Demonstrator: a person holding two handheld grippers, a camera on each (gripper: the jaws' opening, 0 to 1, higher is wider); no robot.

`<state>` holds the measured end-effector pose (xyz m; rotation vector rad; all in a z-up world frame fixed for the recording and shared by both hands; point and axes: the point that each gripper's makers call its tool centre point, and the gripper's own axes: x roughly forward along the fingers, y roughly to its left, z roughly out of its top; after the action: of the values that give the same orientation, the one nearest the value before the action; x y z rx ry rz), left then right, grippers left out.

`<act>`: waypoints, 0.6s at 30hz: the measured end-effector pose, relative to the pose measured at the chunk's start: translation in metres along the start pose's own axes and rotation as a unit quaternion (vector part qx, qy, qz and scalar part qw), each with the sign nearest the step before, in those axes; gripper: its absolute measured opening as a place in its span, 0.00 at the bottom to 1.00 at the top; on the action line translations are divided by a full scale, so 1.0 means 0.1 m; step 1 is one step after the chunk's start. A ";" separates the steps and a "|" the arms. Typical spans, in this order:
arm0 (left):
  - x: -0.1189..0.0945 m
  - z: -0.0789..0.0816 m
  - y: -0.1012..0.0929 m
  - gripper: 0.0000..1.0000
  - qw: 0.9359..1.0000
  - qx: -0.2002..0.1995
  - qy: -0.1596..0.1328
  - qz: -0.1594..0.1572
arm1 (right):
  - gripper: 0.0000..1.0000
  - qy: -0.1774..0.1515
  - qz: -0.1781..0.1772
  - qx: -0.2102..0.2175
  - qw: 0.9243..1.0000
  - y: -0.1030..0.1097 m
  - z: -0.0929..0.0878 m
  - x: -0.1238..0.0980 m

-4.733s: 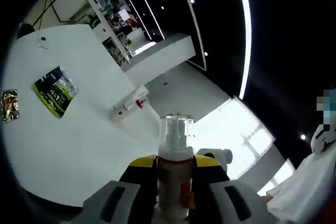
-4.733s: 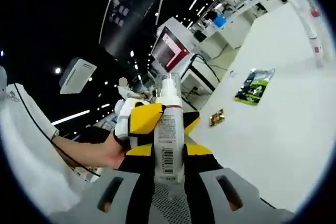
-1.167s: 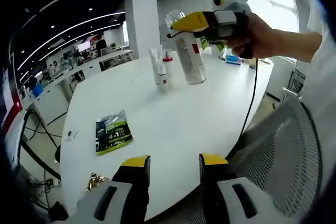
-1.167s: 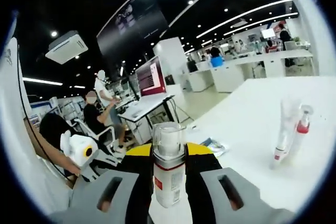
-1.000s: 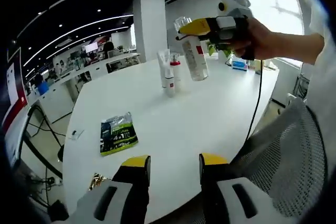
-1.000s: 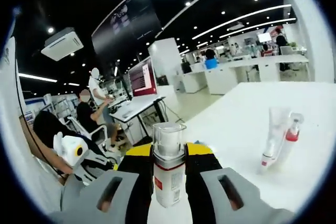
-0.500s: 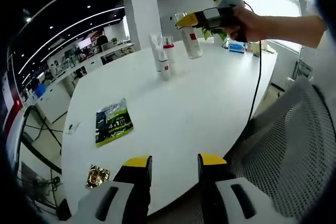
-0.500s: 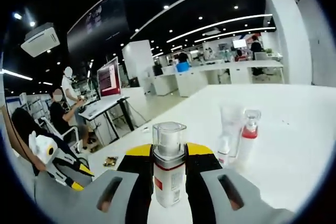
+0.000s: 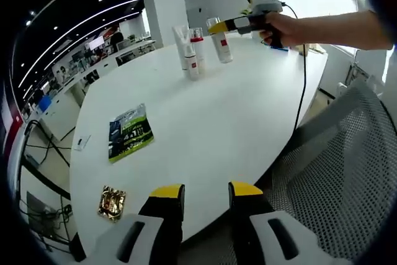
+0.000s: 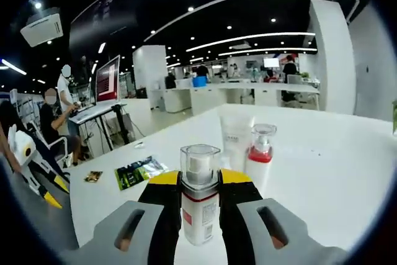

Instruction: Arrange the skincare products in the storage area until every visible bottle or jar stands upright without overlapping.

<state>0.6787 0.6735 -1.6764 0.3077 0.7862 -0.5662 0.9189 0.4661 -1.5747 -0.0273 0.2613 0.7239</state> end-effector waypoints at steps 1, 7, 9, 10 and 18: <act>0.00 -0.01 0.00 0.29 1.000 -0.001 0.002 0.000 | 0.20 0.001 0.001 0.001 1.000 -0.02 -0.02 0.02; 0.01 -0.04 -0.01 0.29 1.000 0.004 0.010 -0.002 | 0.20 -0.007 -0.004 -0.001 1.000 -0.19 -0.11 0.10; 0.01 -0.05 -0.01 0.29 1.000 0.003 0.012 -0.003 | 0.20 -0.015 -0.013 -0.004 1.000 -0.26 -0.14 0.13; 0.01 -0.05 -0.01 0.29 1.000 0.003 0.012 -0.003 | 0.20 -0.016 -0.014 -0.005 1.000 -0.28 -0.15 0.15; 0.03 -0.13 -0.04 0.29 1.000 0.004 0.028 -0.014 | 0.20 -0.026 -0.001 -0.023 0.999 -0.28 -0.28 0.23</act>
<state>0.6704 0.6753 -1.6871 0.3214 0.8430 -0.5887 0.9477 0.4572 -1.6088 -0.0525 0.1949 0.7266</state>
